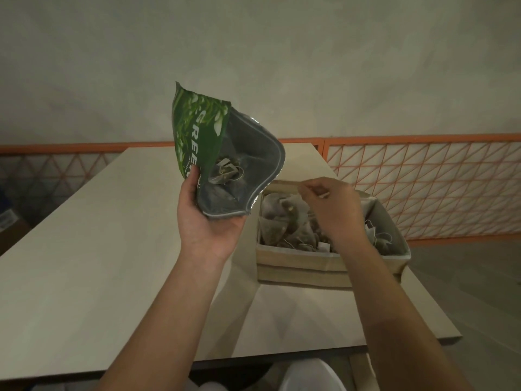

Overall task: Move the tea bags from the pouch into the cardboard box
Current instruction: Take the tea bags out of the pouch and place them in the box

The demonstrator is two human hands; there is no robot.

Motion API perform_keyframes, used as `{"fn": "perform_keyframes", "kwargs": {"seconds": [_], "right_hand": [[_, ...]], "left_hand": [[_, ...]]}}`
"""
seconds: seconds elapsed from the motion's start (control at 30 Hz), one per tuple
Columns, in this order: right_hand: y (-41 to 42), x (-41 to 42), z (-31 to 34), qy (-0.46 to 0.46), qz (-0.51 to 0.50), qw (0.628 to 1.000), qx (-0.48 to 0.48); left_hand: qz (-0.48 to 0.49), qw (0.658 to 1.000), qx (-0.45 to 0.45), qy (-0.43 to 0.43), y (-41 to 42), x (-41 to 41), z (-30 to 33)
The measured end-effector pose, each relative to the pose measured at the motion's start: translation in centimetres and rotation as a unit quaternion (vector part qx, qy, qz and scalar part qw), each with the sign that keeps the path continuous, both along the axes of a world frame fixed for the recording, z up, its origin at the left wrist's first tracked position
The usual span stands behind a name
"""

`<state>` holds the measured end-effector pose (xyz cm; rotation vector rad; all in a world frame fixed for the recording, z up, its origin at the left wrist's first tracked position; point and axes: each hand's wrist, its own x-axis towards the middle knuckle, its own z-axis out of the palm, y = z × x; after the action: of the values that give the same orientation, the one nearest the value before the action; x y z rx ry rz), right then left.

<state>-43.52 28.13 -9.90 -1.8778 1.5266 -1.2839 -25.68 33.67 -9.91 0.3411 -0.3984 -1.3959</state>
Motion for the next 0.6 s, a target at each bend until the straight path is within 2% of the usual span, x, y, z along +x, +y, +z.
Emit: {"fn": "perform_keyframes", "kwargs": {"seconds": [0.13, 0.2, 0.3, 0.37, 0.47, 0.6], "right_hand": [[0.5, -0.5, -0.2, 0.011, 0.029, 0.999, 0.037], [1.0, -0.2, 0.1, -0.022, 0.029, 0.999, -0.01], [2.5, 1.0, 1.0, -0.127, 0.037, 0.986, -0.102], [3.6, 2.0, 1.6, -0.142, 0.047, 0.973, -0.176], [4.4, 3.5, 2.2, -0.041, 0.073, 0.958, -0.275], [3.7, 6.0, 2.9, 0.157, 0.068, 0.938, -0.303]], "left_hand": [[-0.002, 1.0, -0.002, 0.004, -0.1, -0.1, 0.0], [-0.004, 1.0, -0.001, 0.009, 0.0, -0.3, 0.0], [-0.006, 1.0, 0.006, 0.011, 0.1, -0.6, 0.1], [-0.001, 1.0, 0.013, 0.008, 0.1, -0.8, 0.2], [0.002, 1.0, 0.023, 0.006, 0.1, -1.1, 0.2], [0.002, 0.999, 0.043, 0.013, 0.3, -1.6, 0.2]]}}
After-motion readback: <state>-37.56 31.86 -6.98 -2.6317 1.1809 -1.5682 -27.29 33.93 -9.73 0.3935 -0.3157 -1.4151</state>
